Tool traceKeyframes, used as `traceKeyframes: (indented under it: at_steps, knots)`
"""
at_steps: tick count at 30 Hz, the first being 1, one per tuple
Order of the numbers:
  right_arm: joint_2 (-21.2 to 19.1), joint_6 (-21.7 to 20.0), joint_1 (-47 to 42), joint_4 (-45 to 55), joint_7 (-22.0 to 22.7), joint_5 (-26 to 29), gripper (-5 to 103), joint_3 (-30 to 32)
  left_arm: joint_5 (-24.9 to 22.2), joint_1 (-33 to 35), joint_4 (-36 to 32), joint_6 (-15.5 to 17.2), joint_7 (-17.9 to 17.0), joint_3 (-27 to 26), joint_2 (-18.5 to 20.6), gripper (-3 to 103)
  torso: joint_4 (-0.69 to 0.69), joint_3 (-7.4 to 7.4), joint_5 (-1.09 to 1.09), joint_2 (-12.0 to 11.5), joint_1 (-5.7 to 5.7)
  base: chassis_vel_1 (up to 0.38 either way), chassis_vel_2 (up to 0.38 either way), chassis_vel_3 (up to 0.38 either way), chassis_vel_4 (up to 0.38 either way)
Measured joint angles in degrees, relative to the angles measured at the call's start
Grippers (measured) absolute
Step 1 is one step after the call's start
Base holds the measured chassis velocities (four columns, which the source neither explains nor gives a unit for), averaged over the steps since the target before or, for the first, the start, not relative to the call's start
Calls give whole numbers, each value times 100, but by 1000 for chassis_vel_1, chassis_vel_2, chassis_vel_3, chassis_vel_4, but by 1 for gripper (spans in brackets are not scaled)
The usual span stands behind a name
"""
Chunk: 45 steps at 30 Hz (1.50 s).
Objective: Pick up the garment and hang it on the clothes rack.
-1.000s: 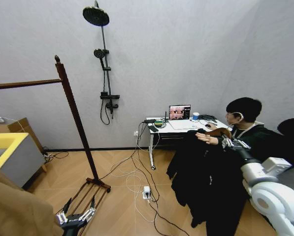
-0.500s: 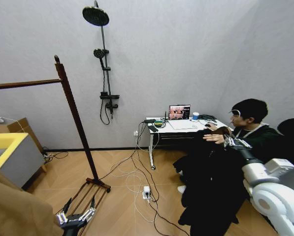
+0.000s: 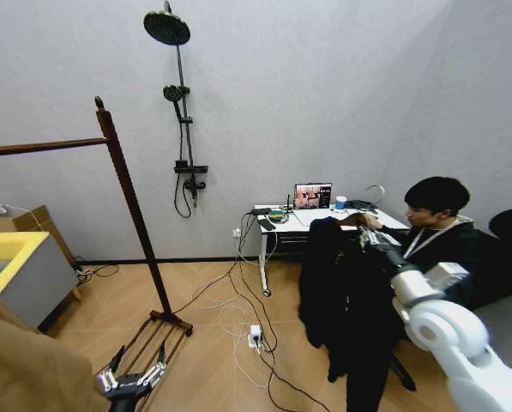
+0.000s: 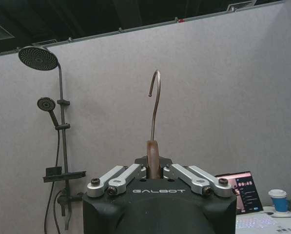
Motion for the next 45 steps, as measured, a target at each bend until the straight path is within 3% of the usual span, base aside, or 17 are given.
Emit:
traceKeyframes:
  at_steps: [11,21,28,45]
  knots:
    - [229,40,882,-471,-5,-211,10,-1118,0,0,0,0,0,1,0,100,2,0,0,0,1,0,0,0,0]
    - [15,-463,600,622,-79,144,10,-650,0,0,0,0,0,0,0,100,-1,-1,-1,1,-1,83,77,69,82]
    - [-134,-562,723,773,-35,340,10,-640,0,0,0,0,0,0,0,100,-1,-1,0,1,-1,124,114,117,117]
    - [-360,-612,1882,425,0,534,10,-1310,0,0,0,0,0,0,0,100,0,0,0,1,-1,128,131,132,123]
